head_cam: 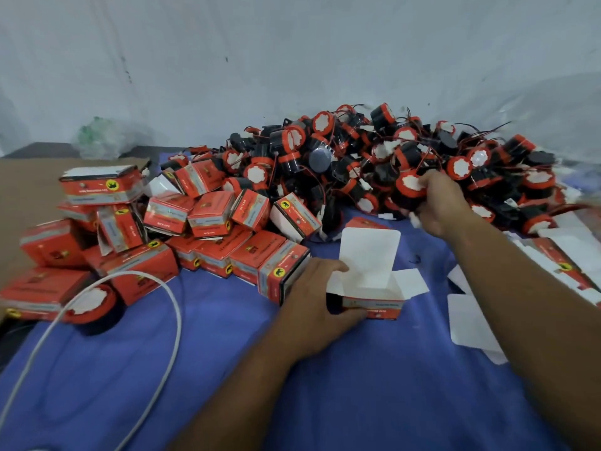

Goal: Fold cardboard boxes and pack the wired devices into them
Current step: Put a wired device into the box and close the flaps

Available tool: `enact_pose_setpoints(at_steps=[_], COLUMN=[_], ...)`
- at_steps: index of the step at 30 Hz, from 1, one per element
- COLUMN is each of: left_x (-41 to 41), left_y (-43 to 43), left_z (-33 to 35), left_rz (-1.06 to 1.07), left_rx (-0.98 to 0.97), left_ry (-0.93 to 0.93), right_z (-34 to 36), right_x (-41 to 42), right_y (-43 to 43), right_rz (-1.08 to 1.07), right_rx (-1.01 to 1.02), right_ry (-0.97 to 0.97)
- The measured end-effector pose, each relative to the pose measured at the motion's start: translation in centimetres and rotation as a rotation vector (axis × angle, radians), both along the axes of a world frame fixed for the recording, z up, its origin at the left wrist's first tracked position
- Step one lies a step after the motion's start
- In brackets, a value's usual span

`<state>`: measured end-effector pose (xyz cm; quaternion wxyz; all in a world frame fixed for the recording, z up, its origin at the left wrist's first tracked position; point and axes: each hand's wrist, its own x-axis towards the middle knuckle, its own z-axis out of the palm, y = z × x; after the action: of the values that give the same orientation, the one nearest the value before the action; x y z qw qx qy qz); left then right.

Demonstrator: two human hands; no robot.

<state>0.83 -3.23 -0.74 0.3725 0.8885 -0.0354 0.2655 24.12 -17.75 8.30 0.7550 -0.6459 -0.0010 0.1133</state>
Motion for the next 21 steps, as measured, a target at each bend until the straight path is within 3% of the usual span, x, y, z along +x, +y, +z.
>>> enact_pose_setpoints(at_steps=[4,8,11,16,21], left_x=[-0.1,0.1,0.1,0.2,0.3], left_y=[-0.1,-0.1,-0.1,-0.1,0.1], left_z=[-0.1,-0.2,-0.2,-0.4,-0.7], left_rz=[-0.016,-0.019,-0.012,-0.001,0.014], left_rx=[-0.029,-0.032,-0.012,-0.001,-0.02], left_ry=[0.028,0.04,0.032,0.036,0.034], right_z=[0.7,0.3,-0.3,-3.8,-4.4], right_x=[-1.8,-3.8,-6.2,-10.3,-10.3], right_y=[-4.1,-7.0,-7.7,-7.5,-8.3], right_rz=[0.06,0.083,0.154,0.31,0.313], right_rx=[0.129,0.071,-0.005,-0.609,-0.883], right_ry=[0.098,0.211,0.181,-0.211,-0.386])
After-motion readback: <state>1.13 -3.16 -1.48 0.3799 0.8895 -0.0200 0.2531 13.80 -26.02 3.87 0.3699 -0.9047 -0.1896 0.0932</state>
